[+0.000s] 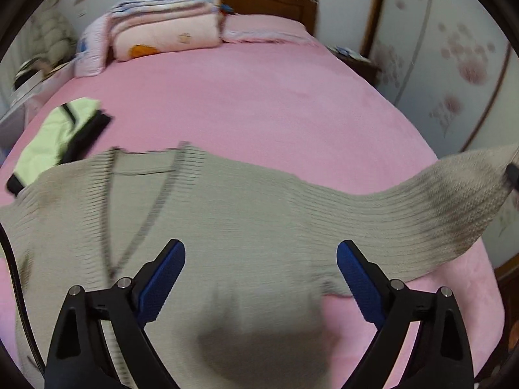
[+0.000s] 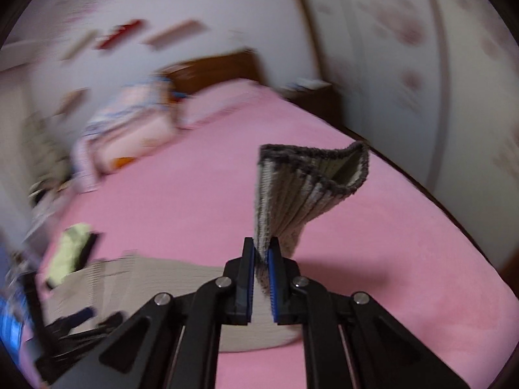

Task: Fold large clothes
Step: 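Grasp the grey cardigan sleeve cuff with the right tool and lift, then carry the sleeve across the cardigan front with the right tool, release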

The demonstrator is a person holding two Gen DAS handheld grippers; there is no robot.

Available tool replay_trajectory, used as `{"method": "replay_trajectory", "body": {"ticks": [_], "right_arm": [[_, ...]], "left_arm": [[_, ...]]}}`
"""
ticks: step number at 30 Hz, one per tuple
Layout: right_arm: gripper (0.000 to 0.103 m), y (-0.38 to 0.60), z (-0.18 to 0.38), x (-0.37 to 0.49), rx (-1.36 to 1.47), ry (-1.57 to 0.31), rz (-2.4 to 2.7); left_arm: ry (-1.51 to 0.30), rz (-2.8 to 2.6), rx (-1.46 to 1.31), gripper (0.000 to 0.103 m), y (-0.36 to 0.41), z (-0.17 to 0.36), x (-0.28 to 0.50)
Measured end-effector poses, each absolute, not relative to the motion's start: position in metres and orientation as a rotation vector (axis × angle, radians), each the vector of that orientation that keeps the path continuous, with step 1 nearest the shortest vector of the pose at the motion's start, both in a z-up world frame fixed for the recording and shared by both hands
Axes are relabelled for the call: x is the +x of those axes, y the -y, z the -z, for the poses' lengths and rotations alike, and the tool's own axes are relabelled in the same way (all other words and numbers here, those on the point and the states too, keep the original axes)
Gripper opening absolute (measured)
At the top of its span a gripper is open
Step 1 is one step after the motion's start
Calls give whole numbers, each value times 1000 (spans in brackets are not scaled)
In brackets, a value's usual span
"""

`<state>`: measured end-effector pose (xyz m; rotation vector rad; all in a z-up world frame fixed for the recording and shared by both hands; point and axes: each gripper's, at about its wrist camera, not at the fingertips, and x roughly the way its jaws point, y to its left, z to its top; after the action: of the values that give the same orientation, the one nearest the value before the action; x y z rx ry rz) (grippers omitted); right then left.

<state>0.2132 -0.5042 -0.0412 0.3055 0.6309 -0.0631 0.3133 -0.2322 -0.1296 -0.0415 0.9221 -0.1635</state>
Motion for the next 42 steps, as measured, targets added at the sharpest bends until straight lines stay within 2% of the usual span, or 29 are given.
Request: {"method": "replay_trajectory", "body": {"ticks": [5,8,13,17,24,27,31,41,42], "right_arm": [[7,400,39,232,199,-663,-126],[7,347,75,252,151,-743,-178],[9,276,169,274,55,-922,-180],[21,260,212,276,87,-1046,-189],[42,294,175,233,184,-963,-182],[42,309,160,213,211,-929,-161],[42,330,157,186,276,-902,-123],[42,335,183,149,306,-929,-74],[42,335,188,148,309,-942,-75]], "left_arm": [[-874,77,-126,94,135,118,292],[-896,47,-162,94,90,131,287],[-974,36,-234,94,45,167,295],[-1041,99,-269,94,38,192,306],[-1092,259,-350,94,52,209,315],[-1112,336,-432,94,57,214,319],[-1195,404,-525,80,69,230,321],[-1253,402,-524,75,104,261,327],[-1257,395,-514,72,108,263,329]]}}
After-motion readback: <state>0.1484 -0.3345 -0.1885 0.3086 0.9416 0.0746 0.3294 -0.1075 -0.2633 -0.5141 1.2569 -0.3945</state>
